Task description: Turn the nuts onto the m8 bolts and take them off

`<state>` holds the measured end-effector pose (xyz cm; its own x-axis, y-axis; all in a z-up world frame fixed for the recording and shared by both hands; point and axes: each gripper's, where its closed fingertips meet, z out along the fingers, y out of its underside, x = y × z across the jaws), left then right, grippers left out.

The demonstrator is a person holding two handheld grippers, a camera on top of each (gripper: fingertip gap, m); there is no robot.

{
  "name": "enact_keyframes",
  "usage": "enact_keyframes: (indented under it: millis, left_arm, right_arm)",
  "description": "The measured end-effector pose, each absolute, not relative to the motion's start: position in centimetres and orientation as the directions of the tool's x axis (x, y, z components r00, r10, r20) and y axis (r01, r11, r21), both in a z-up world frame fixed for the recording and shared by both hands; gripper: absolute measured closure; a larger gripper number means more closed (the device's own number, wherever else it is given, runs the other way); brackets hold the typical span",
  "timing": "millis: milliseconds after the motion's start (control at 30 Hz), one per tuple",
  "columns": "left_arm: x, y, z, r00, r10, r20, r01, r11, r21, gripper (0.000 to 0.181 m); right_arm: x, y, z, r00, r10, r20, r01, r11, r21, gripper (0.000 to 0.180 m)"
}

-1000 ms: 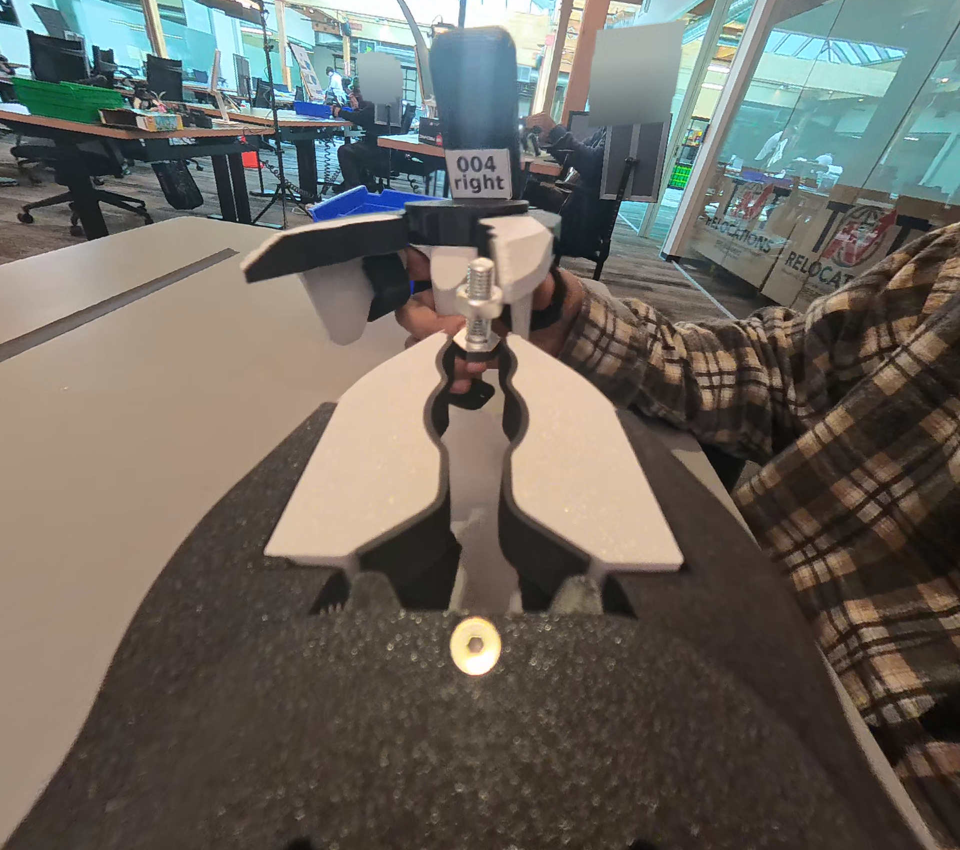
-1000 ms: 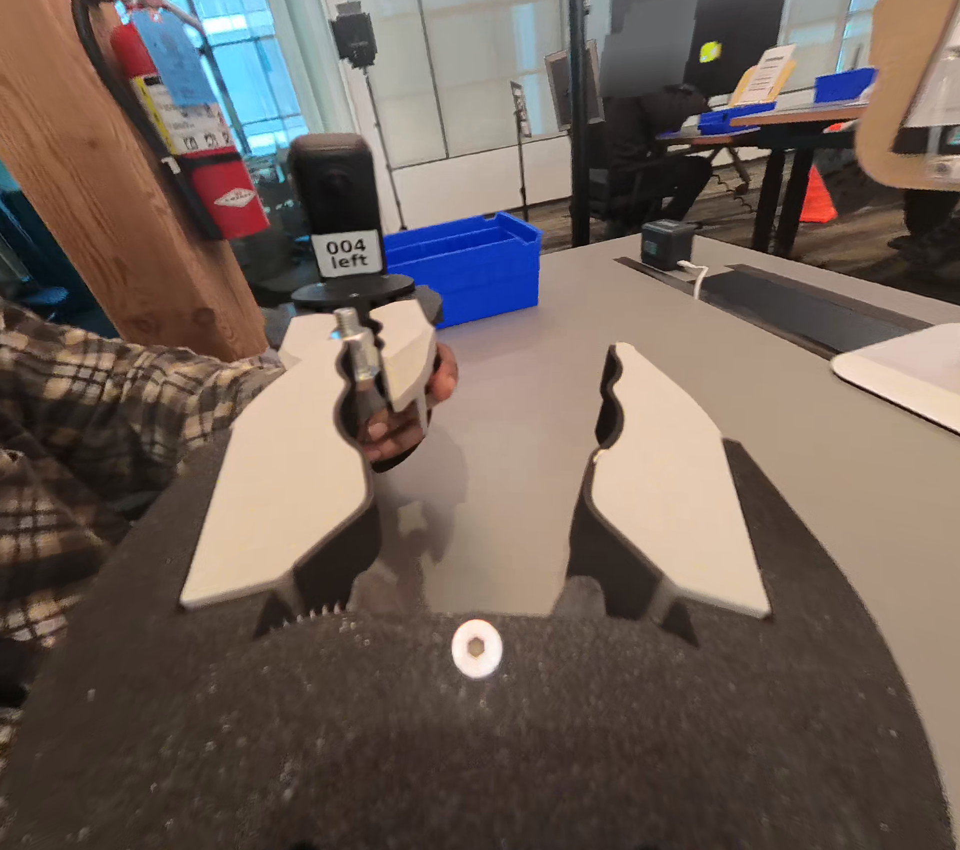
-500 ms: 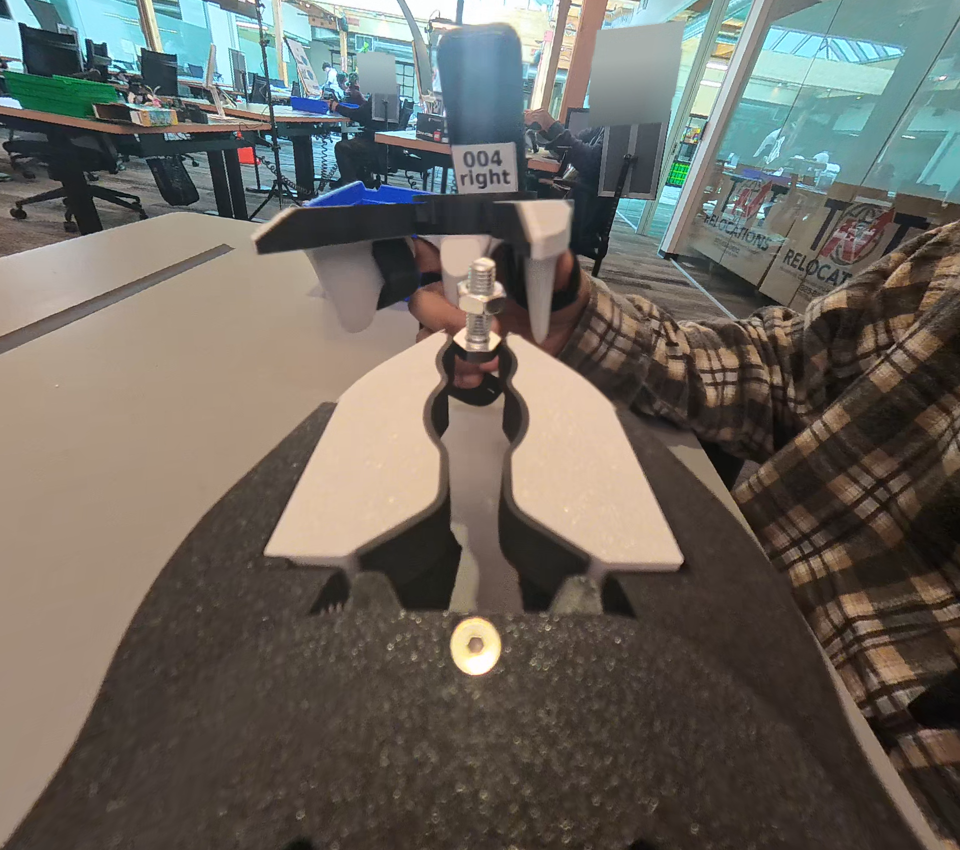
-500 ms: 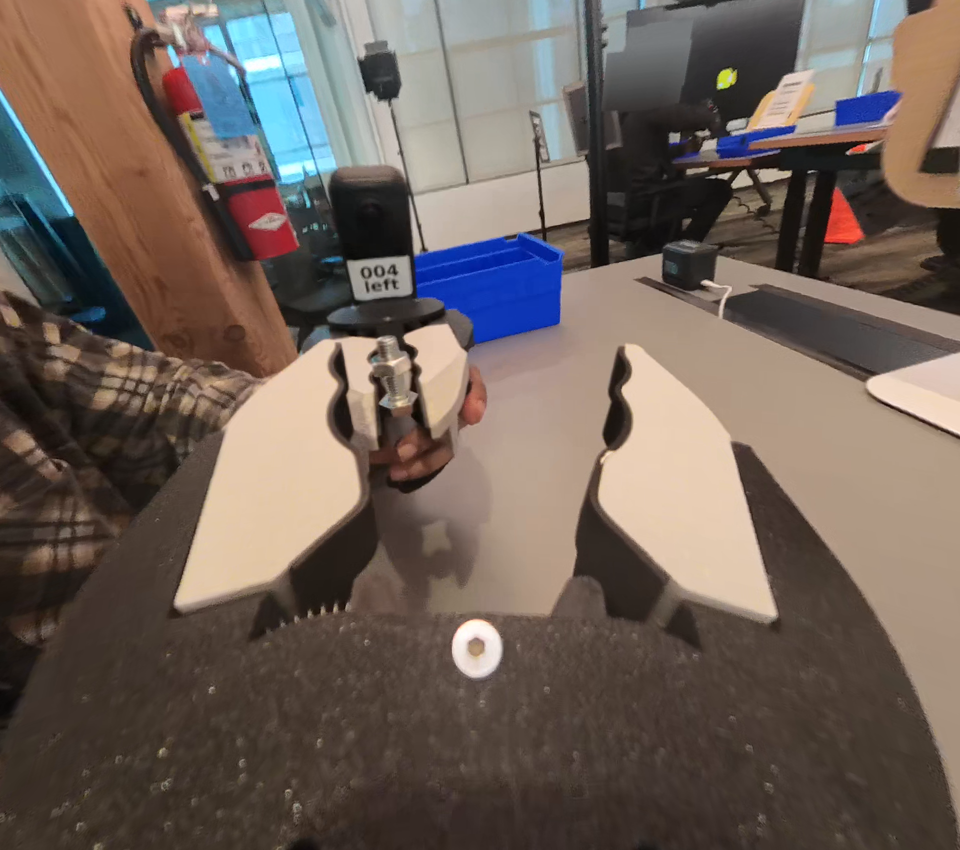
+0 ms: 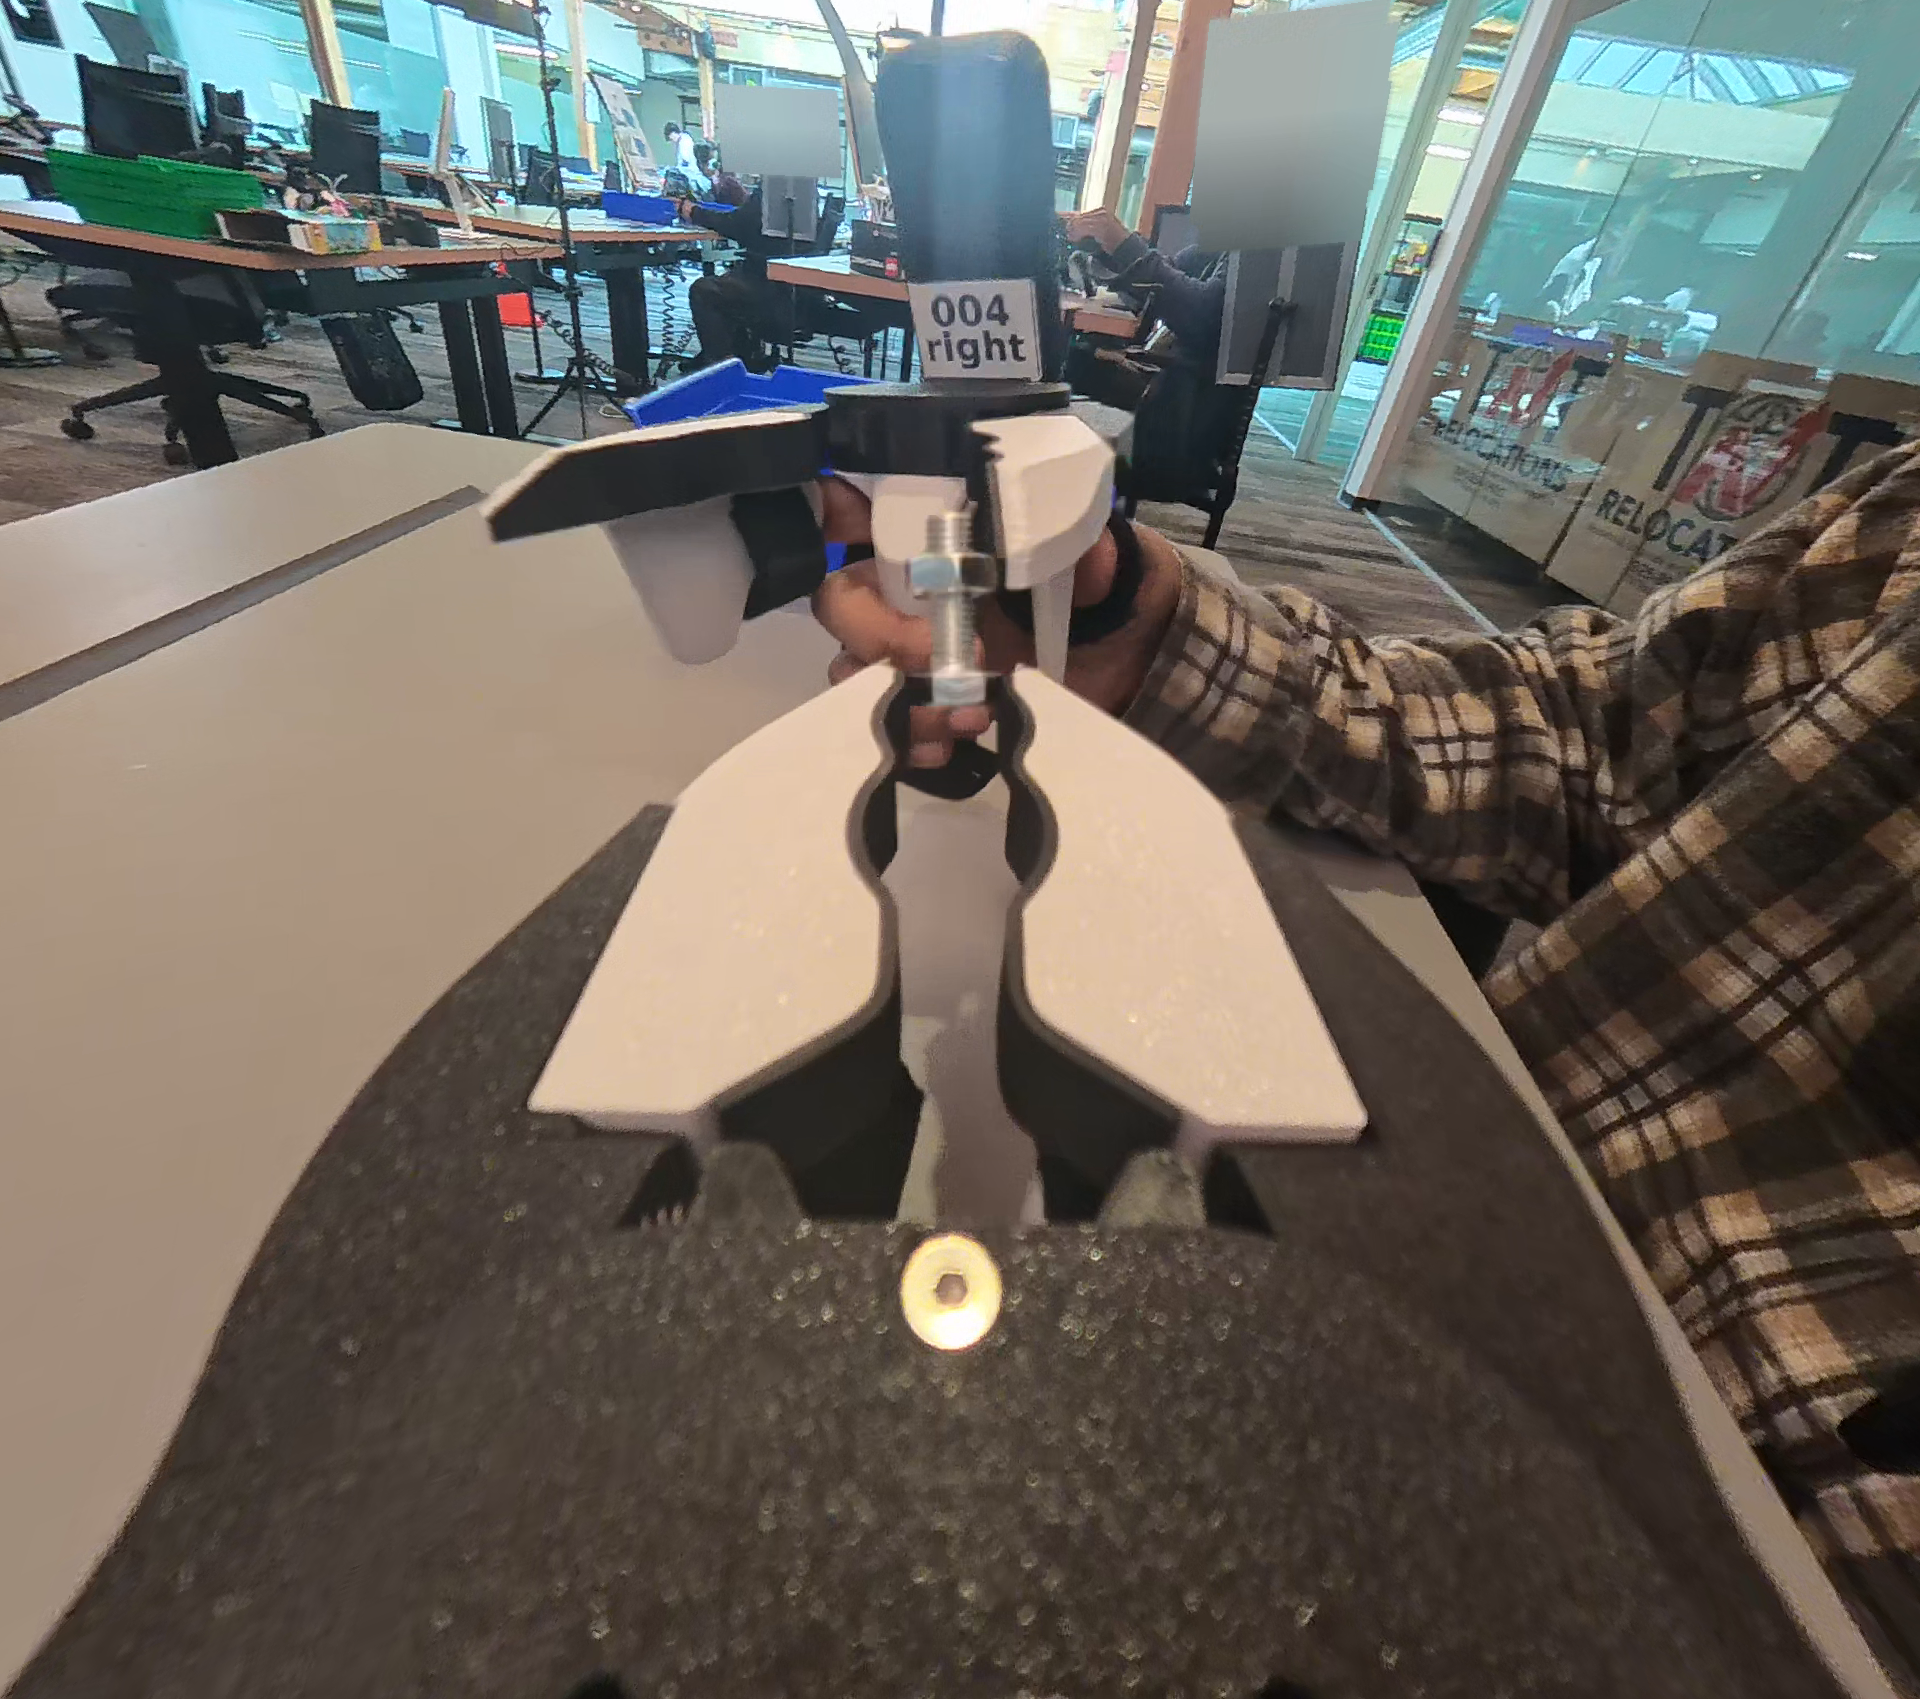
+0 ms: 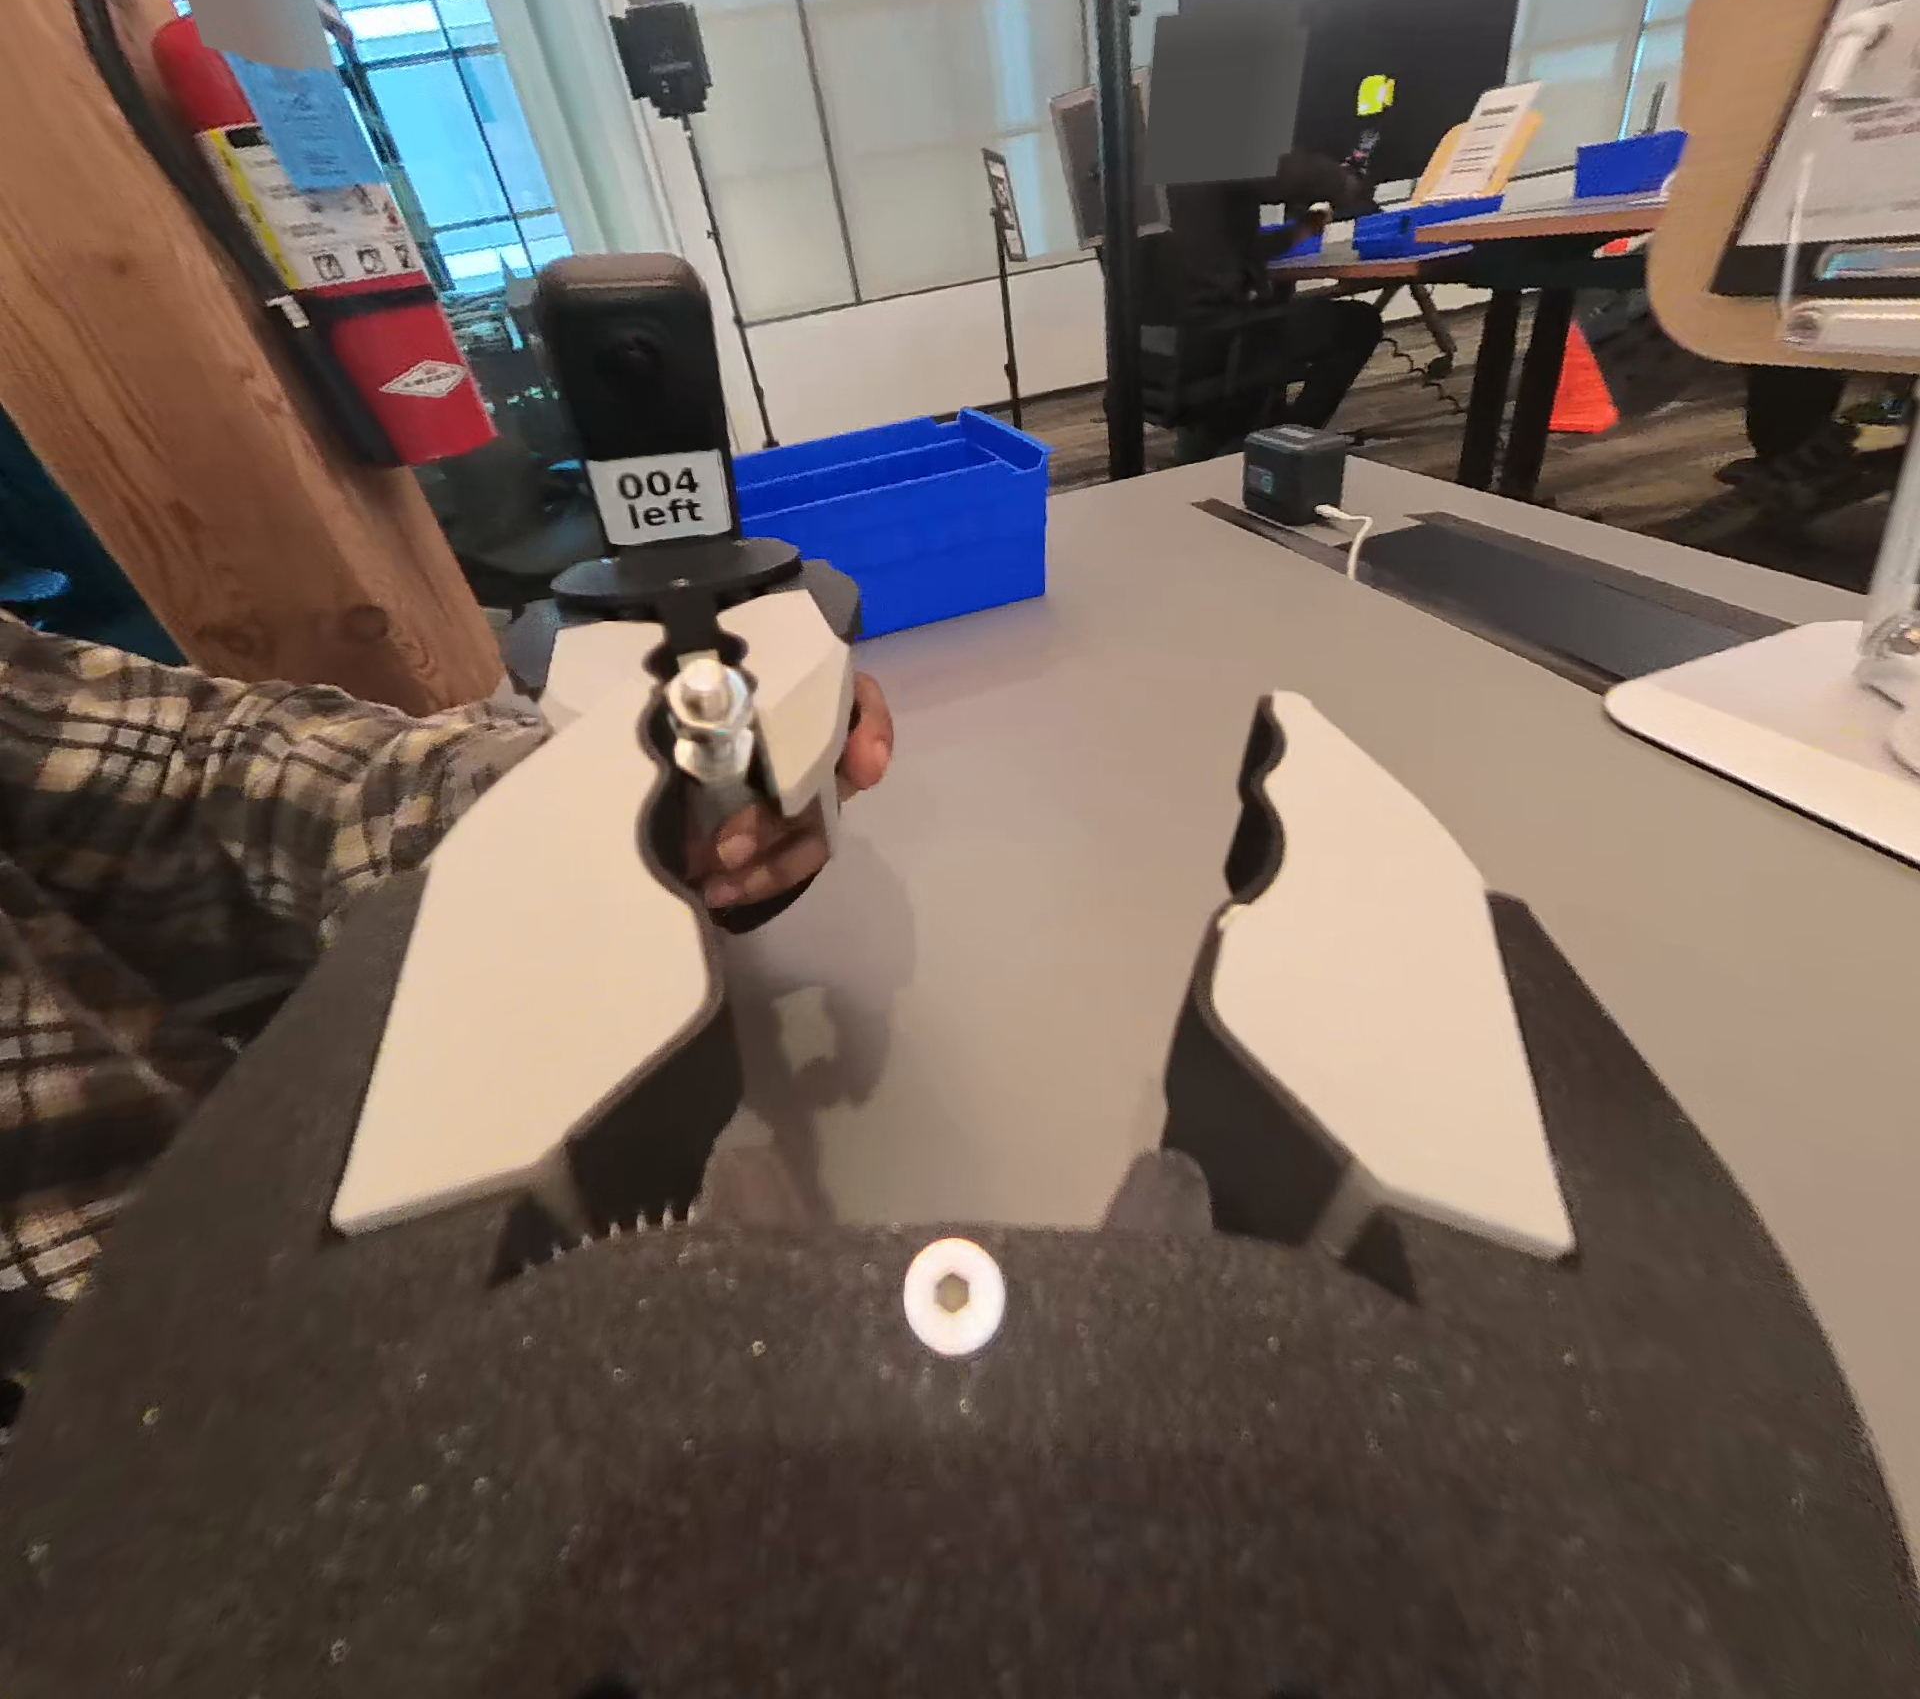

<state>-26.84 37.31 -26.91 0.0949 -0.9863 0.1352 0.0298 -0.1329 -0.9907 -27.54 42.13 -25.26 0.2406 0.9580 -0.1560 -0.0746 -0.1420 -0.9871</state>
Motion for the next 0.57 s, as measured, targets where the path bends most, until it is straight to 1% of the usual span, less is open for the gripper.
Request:
enact_keyframes:
  millis: [67,167,400,567]
  left_arm:
    - [-27.0,37.3,-26.8,0.083,-0.985,0.151,0.041,-0.148,-0.988,0.166]
    - [-26.8,37.2,-26.9,0.08,-0.986,0.144,0.034,-0.142,-0.989,0.165]
    - [-26.9,37.0,-26.4,0.066,-0.985,0.157,0.064,-0.153,-0.986,0.166]
    - [-27.2,36.9,-25.9,0.06,-0.987,0.151,0.088,-0.146,-0.985,0.166]
  right_arm:
    - [-27.6,41.8,-24.8,0.218,0.961,-0.171,-0.11,-0.15,-0.982,0.082]
    - [-28.7,40.8,-24.5,0.18,0.973,-0.147,-0.094,-0.131,-0.987,0.081]
    - [-27.6,41.7,-24.7,0.209,0.964,-0.165,-0.112,-0.144,-0.983,0.082]
    - [-28.0,41.1,-24.2,0.175,0.971,-0.164,-0.134,-0.142,-0.981,0.084]
